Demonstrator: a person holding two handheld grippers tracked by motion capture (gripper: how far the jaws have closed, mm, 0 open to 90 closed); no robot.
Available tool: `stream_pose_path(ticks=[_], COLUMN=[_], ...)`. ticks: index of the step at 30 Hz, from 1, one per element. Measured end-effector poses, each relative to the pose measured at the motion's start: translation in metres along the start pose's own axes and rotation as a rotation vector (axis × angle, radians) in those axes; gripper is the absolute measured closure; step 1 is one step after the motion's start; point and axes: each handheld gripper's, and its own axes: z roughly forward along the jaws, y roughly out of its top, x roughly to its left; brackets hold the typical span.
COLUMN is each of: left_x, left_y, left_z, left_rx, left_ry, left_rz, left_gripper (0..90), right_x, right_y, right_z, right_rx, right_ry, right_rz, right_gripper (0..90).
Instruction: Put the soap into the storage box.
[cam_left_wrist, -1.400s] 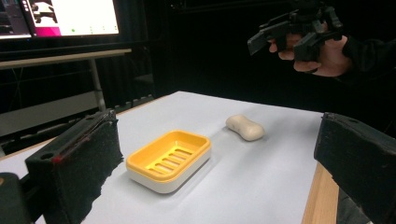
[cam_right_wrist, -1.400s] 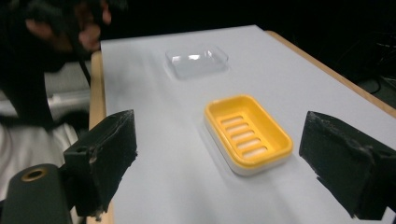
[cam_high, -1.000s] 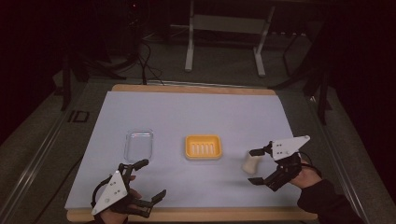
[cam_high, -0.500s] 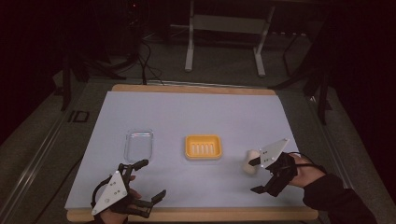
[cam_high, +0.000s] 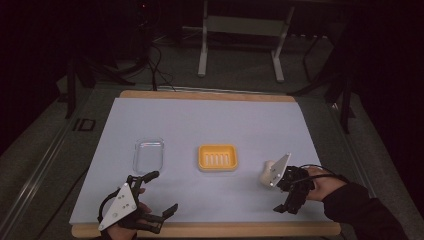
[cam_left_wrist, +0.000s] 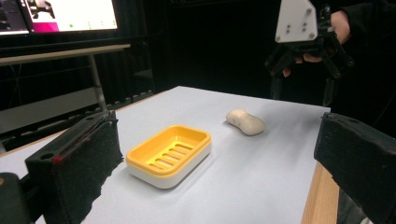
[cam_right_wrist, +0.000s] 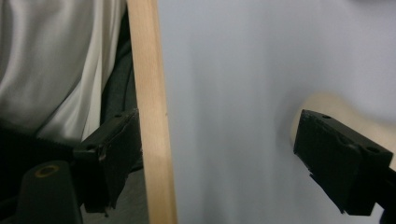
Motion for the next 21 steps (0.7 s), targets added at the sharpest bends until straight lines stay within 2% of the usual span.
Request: stream_pose_path(ticks=[4,7,10,15,20,21], left_x=[0.000,0.000,0.000,0.000,0.000,0.000], left_y=[0.000,0.000,0.000,-0.001,-0.001,-0.001], left_z=[0.000,0.000,0.001,0.001,0.002,0.001], left_rx=[0.002,0.004,0.010,0.010,0.011,0.015], left_ry=[-0.001,-0.002,-0.003,-0.004,-0.004,-0.004], left_rz=[0.001,0.001,0.004,-0.001,-0.004,-0.002], left_gripper=[0.7,0.7,0.7,0.7,0.7,0.8], right_x=[-0.005,-0.007,-0.011,-0.020,-0.025,-0.026], right_y=[-0.002,-0.004,-0.008,-0.015,-0.023,-0.024], right_z=[0.003,0.005,0.008,0.012,0.015,0.015], right_rx=[0.057,0.083,0.135,0.168,0.229,0.234], right_ry=[0.007,0.009,0.022,0.043,0.017,0.015], right_rz=[0.055,0.050,0.079,0.130,0.101,0.107], right_gripper=[13.7,13.6,13.0,13.3,13.7,14.5])
